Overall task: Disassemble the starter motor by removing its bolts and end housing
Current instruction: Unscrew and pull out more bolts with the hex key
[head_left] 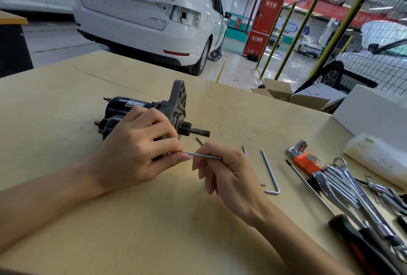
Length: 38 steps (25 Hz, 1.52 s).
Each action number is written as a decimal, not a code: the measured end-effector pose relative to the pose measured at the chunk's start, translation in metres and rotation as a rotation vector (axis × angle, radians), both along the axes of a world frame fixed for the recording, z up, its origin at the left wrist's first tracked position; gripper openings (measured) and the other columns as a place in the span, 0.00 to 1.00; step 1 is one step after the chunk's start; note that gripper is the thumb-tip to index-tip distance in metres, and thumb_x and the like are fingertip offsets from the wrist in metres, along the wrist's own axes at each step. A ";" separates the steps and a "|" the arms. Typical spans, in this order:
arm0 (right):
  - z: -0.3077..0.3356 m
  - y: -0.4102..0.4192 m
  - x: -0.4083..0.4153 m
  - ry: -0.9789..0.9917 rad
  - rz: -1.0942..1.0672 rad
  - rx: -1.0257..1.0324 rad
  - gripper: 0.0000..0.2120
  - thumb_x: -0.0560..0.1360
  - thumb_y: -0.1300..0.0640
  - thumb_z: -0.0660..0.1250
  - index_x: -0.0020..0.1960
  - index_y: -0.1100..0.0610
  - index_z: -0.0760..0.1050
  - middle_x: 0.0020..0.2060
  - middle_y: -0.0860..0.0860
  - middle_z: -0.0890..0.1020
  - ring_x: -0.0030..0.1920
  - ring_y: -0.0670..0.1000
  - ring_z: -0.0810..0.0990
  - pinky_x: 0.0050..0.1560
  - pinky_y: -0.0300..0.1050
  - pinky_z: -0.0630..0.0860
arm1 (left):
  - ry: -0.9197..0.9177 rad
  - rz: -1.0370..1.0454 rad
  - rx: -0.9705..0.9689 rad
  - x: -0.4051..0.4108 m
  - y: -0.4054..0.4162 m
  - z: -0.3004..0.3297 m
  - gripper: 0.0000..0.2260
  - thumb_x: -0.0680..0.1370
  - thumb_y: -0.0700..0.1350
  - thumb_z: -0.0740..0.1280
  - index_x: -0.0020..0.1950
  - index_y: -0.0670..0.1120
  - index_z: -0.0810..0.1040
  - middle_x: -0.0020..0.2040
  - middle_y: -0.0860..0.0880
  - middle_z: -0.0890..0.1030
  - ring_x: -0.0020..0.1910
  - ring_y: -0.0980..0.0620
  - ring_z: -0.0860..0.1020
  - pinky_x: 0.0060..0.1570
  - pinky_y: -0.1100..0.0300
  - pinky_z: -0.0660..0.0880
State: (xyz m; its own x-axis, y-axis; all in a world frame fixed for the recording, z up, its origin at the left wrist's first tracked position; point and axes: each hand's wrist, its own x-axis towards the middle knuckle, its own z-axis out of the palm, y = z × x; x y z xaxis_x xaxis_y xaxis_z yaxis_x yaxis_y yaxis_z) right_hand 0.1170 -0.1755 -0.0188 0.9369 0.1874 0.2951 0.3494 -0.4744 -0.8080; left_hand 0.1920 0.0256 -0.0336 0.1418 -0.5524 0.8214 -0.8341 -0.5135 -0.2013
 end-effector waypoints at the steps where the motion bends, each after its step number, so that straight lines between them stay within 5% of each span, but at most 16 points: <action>1: 0.000 0.000 -0.001 -0.008 -0.001 -0.014 0.16 0.74 0.61 0.52 0.39 0.51 0.77 0.30 0.47 0.76 0.26 0.48 0.73 0.29 0.36 0.67 | -0.003 -0.003 0.002 0.000 0.001 -0.001 0.16 0.81 0.54 0.65 0.40 0.47 0.84 0.40 0.52 0.82 0.48 0.50 0.74 0.49 0.53 0.67; 6: 0.003 0.002 -0.001 -0.002 -0.069 -0.031 0.16 0.79 0.64 0.54 0.49 0.46 0.76 0.28 0.48 0.77 0.27 0.50 0.74 0.30 0.52 0.74 | 0.000 -0.027 0.014 0.001 0.001 0.003 0.16 0.81 0.53 0.65 0.39 0.47 0.83 0.40 0.53 0.82 0.48 0.50 0.74 0.49 0.53 0.67; 10: 0.006 0.005 -0.002 0.078 -0.235 0.097 0.06 0.81 0.58 0.63 0.51 0.47 0.74 0.25 0.47 0.76 0.24 0.43 0.71 0.25 0.37 0.70 | -0.007 -0.043 -0.023 0.000 0.000 -0.001 0.16 0.81 0.53 0.65 0.38 0.47 0.83 0.40 0.54 0.82 0.47 0.51 0.74 0.48 0.53 0.68; 13: 0.010 0.005 0.001 0.190 -0.305 0.172 0.03 0.80 0.57 0.64 0.50 0.50 0.76 0.25 0.48 0.76 0.23 0.43 0.71 0.24 0.35 0.68 | -0.001 -0.042 -0.037 0.002 0.000 0.002 0.17 0.81 0.53 0.65 0.38 0.47 0.83 0.40 0.53 0.82 0.47 0.51 0.73 0.48 0.55 0.67; 18: 0.019 0.001 0.001 0.522 -0.382 0.389 0.20 0.82 0.47 0.56 0.39 0.58 0.74 0.21 0.49 0.69 0.20 0.47 0.67 0.22 0.38 0.62 | -0.029 -0.030 -0.033 0.002 -0.001 -0.001 0.17 0.81 0.53 0.66 0.38 0.47 0.83 0.39 0.54 0.82 0.47 0.51 0.74 0.49 0.55 0.67; 23: 0.022 0.003 -0.004 0.581 -0.237 0.295 0.33 0.79 0.37 0.56 0.22 0.55 0.60 0.19 0.50 0.61 0.20 0.50 0.66 0.26 0.42 0.63 | -0.031 -0.016 -0.051 0.003 -0.001 -0.002 0.17 0.81 0.53 0.65 0.37 0.46 0.83 0.38 0.54 0.82 0.46 0.51 0.73 0.47 0.54 0.67; 38: 0.023 -0.002 -0.005 0.430 0.055 0.171 0.21 0.82 0.48 0.60 0.32 0.56 0.73 0.25 0.49 0.75 0.23 0.47 0.69 0.25 0.36 0.66 | -0.071 0.002 0.011 0.003 0.001 -0.003 0.15 0.80 0.55 0.67 0.38 0.48 0.83 0.39 0.55 0.82 0.47 0.50 0.75 0.49 0.54 0.66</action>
State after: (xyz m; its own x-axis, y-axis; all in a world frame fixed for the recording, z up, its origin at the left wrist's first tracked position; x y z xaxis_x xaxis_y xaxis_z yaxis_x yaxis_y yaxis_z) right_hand 0.1120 -0.1778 0.0044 0.9709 0.2231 -0.0870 -0.0134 -0.3122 -0.9499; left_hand 0.1952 0.0265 -0.0361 0.0848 -0.5611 0.8234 -0.8166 -0.5126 -0.2652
